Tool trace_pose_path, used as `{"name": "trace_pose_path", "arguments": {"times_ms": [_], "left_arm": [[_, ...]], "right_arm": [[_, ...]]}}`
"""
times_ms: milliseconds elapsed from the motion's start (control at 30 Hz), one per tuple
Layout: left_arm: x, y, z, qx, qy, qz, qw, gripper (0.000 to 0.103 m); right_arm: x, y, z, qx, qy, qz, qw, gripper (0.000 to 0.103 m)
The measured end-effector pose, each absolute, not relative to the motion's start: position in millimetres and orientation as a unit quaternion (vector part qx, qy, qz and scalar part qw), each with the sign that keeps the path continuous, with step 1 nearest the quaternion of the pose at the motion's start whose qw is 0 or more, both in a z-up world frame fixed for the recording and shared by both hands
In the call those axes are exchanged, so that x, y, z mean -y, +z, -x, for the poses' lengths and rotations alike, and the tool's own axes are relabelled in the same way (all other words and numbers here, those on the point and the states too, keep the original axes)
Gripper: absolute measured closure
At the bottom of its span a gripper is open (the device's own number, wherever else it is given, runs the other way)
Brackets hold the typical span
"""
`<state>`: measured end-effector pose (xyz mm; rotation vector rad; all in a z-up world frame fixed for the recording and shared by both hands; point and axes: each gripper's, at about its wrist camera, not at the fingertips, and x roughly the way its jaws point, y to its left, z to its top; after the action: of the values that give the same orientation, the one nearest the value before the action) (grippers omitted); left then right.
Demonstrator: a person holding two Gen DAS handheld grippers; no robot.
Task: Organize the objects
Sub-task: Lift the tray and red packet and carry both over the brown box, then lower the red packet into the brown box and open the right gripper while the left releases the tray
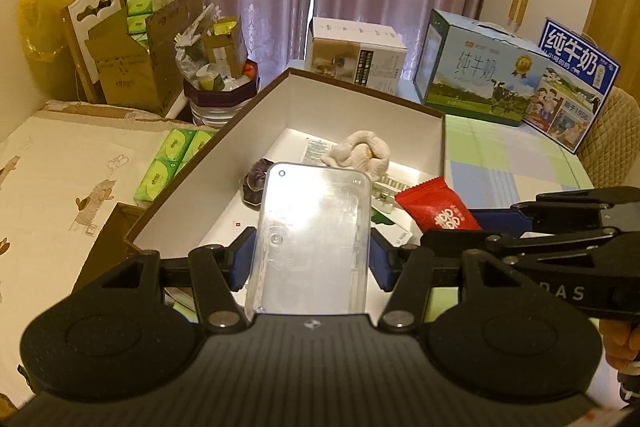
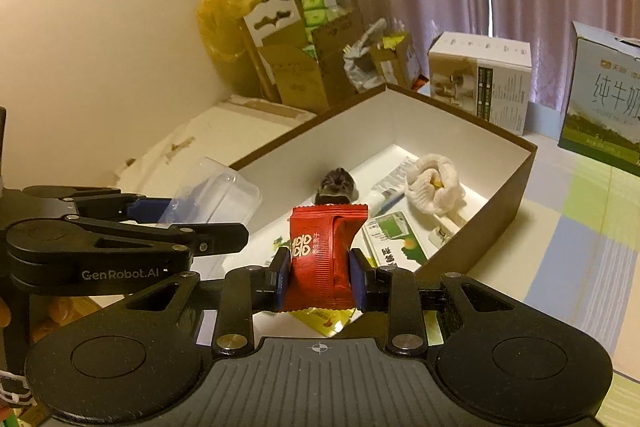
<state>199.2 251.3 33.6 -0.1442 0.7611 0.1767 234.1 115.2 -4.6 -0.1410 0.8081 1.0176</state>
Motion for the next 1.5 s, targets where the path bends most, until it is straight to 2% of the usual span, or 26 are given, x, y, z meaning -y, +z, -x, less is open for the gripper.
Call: {"name": "trace_pose_path", "arguments": {"times_ms": [600,1233,1333,1400,1500], "left_arm": [[-282,4,-235,-0.405,0.067,0.082,0.908,0.050],[-279,-8,-249,-0.423,0.044,0.090,0.900,0.050],[-277,-10,-249,-0.425,0.040,0.089,0.900,0.046],[-277,-10,-249,-0.424,0.043,0.088,0.900,0.036],[-279,-9,-248,-0.422,0.043,0.090,0.901,0.035]], "right_arm": [[-159,-44,-252,-0.404,0.447,0.137,0.786,0.075],[-149,-40,-266,-0.394,0.422,0.124,0.807,0.074],[-148,-39,-265,-0.394,0.419,0.123,0.809,0.074],[-147,-39,-264,-0.394,0.417,0.122,0.809,0.074],[-146,-37,-262,-0.394,0.416,0.121,0.811,0.074]]}}
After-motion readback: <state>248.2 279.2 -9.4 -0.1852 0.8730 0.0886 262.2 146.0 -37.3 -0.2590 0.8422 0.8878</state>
